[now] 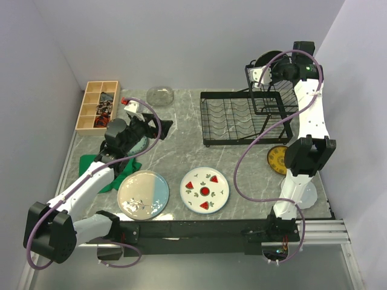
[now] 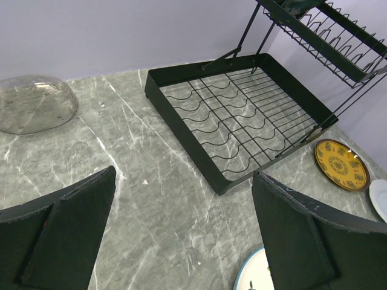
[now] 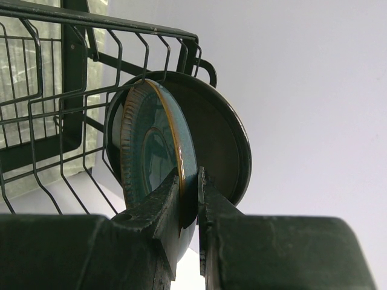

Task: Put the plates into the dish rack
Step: Insert the plate into the dish rack

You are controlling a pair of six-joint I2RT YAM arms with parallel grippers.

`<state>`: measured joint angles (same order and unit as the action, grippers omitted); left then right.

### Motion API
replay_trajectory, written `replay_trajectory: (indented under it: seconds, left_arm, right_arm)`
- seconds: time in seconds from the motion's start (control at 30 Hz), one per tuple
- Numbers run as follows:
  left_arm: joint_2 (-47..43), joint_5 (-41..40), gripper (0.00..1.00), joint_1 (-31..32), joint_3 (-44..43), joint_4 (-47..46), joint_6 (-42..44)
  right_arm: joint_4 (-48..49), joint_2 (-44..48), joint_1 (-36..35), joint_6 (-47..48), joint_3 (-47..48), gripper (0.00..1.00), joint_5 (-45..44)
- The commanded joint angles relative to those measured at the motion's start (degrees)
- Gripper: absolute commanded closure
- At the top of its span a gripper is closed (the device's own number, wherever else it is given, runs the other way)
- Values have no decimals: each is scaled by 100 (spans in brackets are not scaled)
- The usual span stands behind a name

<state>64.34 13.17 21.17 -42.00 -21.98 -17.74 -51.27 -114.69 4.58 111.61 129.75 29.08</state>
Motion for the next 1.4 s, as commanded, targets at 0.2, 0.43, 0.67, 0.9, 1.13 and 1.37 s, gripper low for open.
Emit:
replay_trajectory:
  seconds: [0.2,0.43,0.67,0.9,1.13,1.37]
  left_arm:
    - [-79,-60,1,-16,43,-246,-63]
    - [-105,-86,1,-16,51,-211,-63]
    - [-70,-78,1,-16,8,-210,-54]
    - [-53,-69,1,-16,-1,-210,-72]
    - [-44,-60,1,-25,-36,-193,-54]
    - [-26,-51,0,-16,-72,-184,-46]
  right_arm:
    - [-788,-255,-45,18,261,100,282]
    - [-833,-308,-10,45,226,100,282]
    - [-841,-317,17,71,243,100,300]
    - [-806,-360,43,80,252,95,309]
    - [-683,-378,52,45,252,86,326]
    - [-534,-413,69,-43,270,72,309]
